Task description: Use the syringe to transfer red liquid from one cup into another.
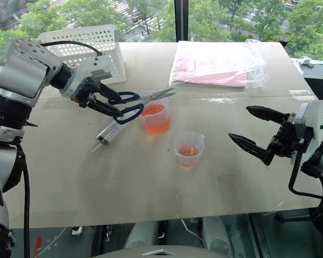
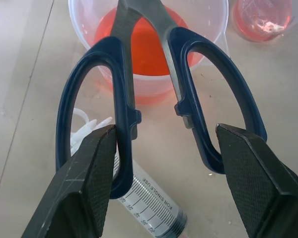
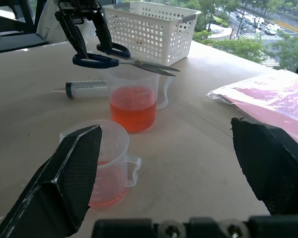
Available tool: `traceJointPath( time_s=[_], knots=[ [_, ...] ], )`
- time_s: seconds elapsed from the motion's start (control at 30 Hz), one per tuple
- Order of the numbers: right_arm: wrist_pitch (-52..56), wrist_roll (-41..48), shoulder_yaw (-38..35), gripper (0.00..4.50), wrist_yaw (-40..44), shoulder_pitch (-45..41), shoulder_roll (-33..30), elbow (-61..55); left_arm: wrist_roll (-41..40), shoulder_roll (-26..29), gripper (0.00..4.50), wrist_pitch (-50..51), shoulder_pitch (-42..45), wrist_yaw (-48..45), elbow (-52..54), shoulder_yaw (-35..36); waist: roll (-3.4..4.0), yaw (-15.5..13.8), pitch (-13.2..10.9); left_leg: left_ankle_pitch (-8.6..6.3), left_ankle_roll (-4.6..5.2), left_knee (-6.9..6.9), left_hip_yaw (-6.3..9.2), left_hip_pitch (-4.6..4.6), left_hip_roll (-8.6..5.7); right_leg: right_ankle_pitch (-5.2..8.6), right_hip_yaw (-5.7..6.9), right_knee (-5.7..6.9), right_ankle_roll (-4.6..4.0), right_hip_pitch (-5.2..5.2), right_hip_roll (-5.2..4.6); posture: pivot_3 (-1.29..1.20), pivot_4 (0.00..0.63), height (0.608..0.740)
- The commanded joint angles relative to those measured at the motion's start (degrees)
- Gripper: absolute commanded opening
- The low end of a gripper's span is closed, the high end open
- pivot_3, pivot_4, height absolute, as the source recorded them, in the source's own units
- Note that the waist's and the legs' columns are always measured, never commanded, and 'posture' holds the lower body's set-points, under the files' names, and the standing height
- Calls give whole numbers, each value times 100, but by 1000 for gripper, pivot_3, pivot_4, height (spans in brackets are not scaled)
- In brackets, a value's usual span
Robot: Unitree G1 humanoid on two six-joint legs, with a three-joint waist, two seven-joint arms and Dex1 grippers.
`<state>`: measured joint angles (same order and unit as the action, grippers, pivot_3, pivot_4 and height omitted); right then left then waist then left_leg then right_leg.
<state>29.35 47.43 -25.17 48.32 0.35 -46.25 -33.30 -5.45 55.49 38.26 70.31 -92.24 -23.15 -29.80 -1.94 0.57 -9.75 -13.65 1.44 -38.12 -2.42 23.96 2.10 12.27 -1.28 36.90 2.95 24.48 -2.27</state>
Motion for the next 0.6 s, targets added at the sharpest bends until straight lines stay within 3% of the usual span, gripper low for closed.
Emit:
traceJointPath(
  time_s=[0.03, 0.23, 0.33, 0.47, 0.6],
  knots=[
    [3, 130, -246, 4500, -57, 32, -86, -226, 154, -31, 3205, -111, 44, -26, 26, 85, 0, -1, 0, 0, 0, -2, 0, 0, 0, 0, 0, 0, 0, -1, 0, 0, 150, 740],
    [67, 206, -321, 4500, -118, 67, -129, -296, 296, -183, 3205, -235, 83, -26, -182, 108, 0, -4, 0, 0, 1, -12, 4, 0, 0, -1, 0, 4, 1, -6, 2, 0, 150, 740],
    [91, 241, -370, 4500, -143, 90, -161, -320, 363, -245, 2410, -318, 96, -26, -273, 113, 0, -4, 1, 0, 1, -14, 5, 0, 0, -1, 0, 5, 1, -6, 3, 0, 150, 740],
    [123, 277, -421, 4500, -169, 114, -187, -346, 407, -293, 770, -347, 115, -26, -345, 186, 0, -4, 1, -1, 1, -14, 6, 0, 0, -1, 1, 5, 1, -7, 3, 0, 150, 740],
    [130, 287, -429, 4500, -180, 113, -193, -343, 276, -184, 773, -226, 112, -26, -275, 437, -1, -4, 1, -1, 1, -15, 8, 0, 0, -2, 1, 5, 0, -8, 3, 0, 150, 740]
  ],
)
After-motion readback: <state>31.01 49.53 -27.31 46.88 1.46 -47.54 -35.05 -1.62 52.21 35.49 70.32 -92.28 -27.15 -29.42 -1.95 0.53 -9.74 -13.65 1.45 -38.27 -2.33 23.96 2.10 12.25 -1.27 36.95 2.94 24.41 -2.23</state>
